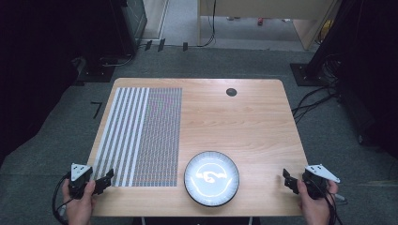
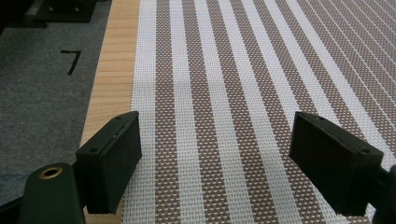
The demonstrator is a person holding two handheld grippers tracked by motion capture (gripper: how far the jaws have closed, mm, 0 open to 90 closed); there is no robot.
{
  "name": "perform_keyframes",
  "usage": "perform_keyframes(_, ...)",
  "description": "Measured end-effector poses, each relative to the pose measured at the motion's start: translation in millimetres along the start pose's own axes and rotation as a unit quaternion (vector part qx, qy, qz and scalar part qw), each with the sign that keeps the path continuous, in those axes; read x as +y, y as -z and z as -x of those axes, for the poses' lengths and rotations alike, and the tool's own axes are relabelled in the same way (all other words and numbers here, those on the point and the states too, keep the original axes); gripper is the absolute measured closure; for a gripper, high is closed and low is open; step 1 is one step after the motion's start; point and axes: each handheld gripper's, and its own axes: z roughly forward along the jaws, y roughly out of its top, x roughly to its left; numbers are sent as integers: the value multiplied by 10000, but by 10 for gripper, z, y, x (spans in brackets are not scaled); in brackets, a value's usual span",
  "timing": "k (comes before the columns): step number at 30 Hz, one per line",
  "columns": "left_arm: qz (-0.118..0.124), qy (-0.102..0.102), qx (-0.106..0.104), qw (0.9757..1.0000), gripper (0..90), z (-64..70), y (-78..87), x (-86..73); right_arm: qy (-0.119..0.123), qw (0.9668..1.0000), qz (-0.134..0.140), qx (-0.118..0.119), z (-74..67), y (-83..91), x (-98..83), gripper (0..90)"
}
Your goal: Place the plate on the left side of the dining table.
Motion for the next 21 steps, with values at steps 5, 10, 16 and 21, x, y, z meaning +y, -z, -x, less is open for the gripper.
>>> perform_keyframes(5, 2, -8, 22, 10000, 169, 11, 8, 6, 38, 10000, 67, 61, -78, 40, 25, 148)
perform_keyframes(10, 14, -6, 27, 10000, 169, 20, 15, 9, 65, 9998, 125, 113, -139, 70, 48, 147)
perform_keyframes(16, 30, -38, 21, 10000, 169, 42, 26, 17, 70, 9997, 166, 151, -192, 97, 65, 147)
perform_keyframes(21, 54, -93, 0, 9999, 169, 75, 34, 24, 123, 9995, 197, 193, -272, 121, 82, 147)
